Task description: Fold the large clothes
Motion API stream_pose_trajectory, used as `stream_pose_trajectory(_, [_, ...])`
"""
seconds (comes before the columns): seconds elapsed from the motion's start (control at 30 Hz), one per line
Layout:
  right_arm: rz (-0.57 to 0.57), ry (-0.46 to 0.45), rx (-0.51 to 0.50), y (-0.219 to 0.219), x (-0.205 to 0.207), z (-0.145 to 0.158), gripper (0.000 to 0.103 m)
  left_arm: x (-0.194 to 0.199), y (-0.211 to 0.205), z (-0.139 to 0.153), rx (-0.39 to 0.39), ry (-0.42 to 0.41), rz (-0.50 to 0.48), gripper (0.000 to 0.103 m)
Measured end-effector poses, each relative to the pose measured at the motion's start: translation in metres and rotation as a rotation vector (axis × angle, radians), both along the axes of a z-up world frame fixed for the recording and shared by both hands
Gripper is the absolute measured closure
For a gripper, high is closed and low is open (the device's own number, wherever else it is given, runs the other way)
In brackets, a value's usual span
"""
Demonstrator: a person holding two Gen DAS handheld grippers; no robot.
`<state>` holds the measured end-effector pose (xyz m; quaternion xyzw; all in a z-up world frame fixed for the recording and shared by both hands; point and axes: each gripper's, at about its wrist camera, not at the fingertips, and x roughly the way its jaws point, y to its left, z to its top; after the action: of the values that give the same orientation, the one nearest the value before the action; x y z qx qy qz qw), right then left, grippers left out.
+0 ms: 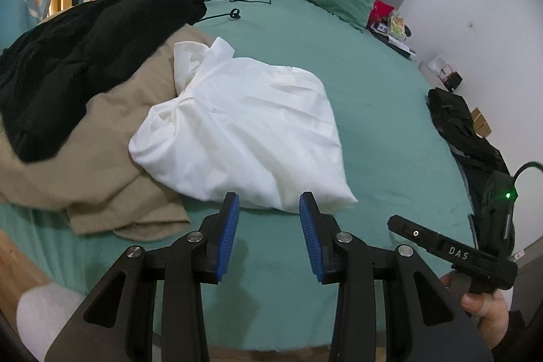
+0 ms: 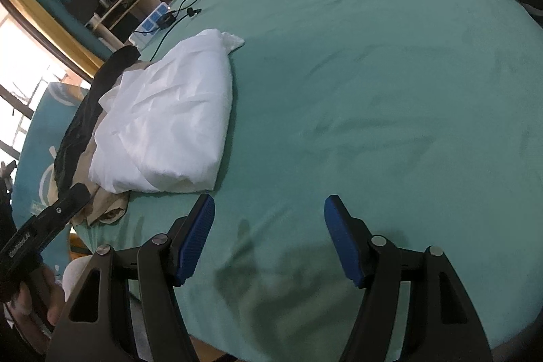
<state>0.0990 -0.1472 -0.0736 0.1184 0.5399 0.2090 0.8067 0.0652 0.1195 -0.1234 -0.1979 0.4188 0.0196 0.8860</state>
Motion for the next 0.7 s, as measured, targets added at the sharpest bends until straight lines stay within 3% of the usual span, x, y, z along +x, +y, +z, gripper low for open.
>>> stream_pose_trajectory(0.7, [-0.108,-0.072,-0.036,-0.079,-0.031,0.037,0.036,-0.026,-0.071,0.076,0.097,-0.109,-0.070,0.064])
